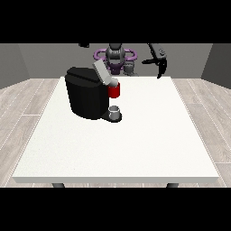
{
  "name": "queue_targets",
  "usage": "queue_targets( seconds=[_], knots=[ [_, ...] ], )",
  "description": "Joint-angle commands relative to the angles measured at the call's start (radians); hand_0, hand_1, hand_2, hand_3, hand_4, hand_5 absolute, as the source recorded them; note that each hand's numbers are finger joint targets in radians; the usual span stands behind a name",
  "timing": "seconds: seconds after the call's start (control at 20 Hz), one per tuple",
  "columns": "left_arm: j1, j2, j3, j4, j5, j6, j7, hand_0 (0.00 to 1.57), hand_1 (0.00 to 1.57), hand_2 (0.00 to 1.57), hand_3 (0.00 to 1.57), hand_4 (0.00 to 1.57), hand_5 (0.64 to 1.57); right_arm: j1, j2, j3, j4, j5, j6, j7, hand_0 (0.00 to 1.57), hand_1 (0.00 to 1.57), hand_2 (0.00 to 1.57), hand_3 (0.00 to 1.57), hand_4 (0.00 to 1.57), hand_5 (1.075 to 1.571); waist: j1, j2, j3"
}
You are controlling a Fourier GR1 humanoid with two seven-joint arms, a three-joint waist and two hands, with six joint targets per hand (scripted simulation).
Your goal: Insert the coffee pod into the coffee machine and close the lid
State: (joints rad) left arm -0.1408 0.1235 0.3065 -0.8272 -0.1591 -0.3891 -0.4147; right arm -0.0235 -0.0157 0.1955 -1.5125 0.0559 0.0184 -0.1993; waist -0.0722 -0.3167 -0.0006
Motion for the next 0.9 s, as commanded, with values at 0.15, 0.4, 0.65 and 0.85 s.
queue_targets(
  seconds=[0.15, 0.4, 0.65, 0.85],
  knots=[
    [0.068, -0.048, -0.073, -0.119, 0.013, -0.027, -0.084, 0.0, 0.0, 0.0, 0.0, 0.22, 1.571, -0.014, 0.015, 0.033, -0.092, 0.11, -0.1, 0.02, 0.0, 0.0, 0.0, 0.0, 0.44, 1.571, 0.082, 0.144, 0.0006],
    [0.0, -0.052, -0.091, -0.202, 0.058, -0.041, -0.026, 0.0, 0.0, 0.0, 0.0, 0.2, 1.571, -0.161, 0.015, 0.034, -0.054, 0.107, -0.203, 0.063, 0.0, 0.0, 0.0, 0.0, 0.29, 1.571, 0.138, 0.231, 0.0007],
    [0.056, -0.03, -0.119, -0.239, 0.037, -0.036, -0.106, 0.0, 0.0, 0.0, 0.0, 0.23, 1.571, -0.27, 0.015, 0.008, -0.045, 0.177, -0.235, 0.181, 0.0, 0.0, 0.0, 0.0, 0.21, 1.571, 0.151, 0.259, 0.0004],
    [0.079, -0.031, -0.134, -0.373, 0.067, -0.037, -0.013, 0.0, 0.0, 0.0, 0.0, 0.38, 1.571, -0.276, -0.016, -0.105, 0.072, 0.133, -0.183, 0.046, 0.0, 0.0, 0.0, 0.0, 0.34, 1.571, 0.183, 0.285, 0.0009]
  ],
)
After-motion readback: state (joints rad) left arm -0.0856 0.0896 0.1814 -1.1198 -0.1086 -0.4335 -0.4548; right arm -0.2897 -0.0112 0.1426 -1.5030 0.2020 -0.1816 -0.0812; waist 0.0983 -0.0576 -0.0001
